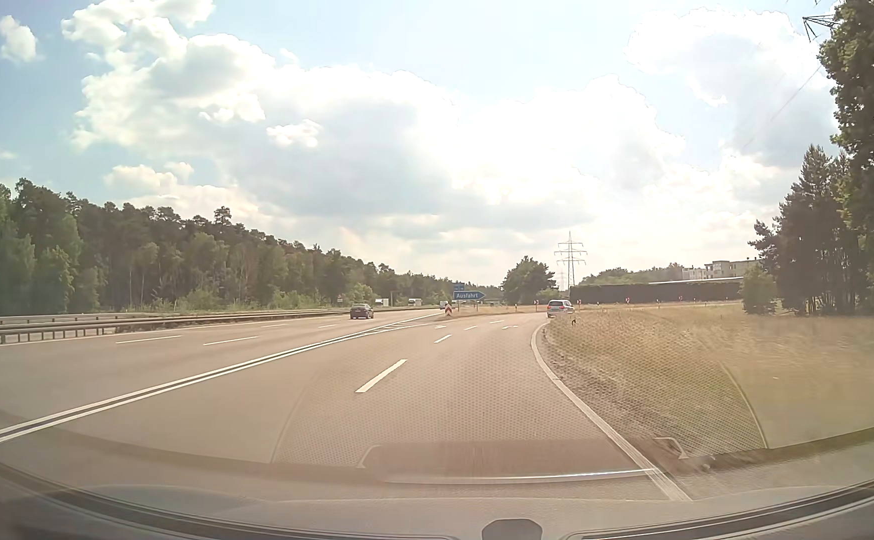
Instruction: Follow the waypoints while adhering to traffic rules and regulations
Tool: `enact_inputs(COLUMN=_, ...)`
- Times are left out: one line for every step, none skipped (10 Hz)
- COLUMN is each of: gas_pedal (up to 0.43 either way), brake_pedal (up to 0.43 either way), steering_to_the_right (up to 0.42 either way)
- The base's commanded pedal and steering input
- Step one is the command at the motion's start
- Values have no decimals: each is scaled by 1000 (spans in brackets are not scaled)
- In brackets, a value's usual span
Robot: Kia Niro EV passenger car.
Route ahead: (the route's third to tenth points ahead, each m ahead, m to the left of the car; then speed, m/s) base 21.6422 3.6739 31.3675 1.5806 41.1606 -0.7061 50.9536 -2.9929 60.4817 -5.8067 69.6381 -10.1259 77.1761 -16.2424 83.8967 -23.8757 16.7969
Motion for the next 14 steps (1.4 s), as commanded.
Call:
enact_inputs(gas_pedal=0, brake_pedal=207, steering_to_the_right=14)
enact_inputs(gas_pedal=0, brake_pedal=207, steering_to_the_right=14)
enact_inputs(gas_pedal=0, brake_pedal=213, steering_to_the_right=15)
enact_inputs(gas_pedal=0, brake_pedal=220, steering_to_the_right=15)
enact_inputs(gas_pedal=0, brake_pedal=220, steering_to_the_right=18)
enact_inputs(gas_pedal=0, brake_pedal=226, steering_to_the_right=20)
enact_inputs(gas_pedal=0, brake_pedal=226, steering_to_the_right=20)
enact_inputs(gas_pedal=0, brake_pedal=232, steering_to_the_right=20)
enact_inputs(gas_pedal=0, brake_pedal=238, steering_to_the_right=20)
enact_inputs(gas_pedal=0, brake_pedal=244, steering_to_the_right=20)
enact_inputs(gas_pedal=0, brake_pedal=250, steering_to_the_right=20)
enact_inputs(gas_pedal=0, brake_pedal=250, steering_to_the_right=20)
enact_inputs(gas_pedal=0, brake_pedal=250, steering_to_the_right=20)
enact_inputs(gas_pedal=0, brake_pedal=250, steering_to_the_right=20)
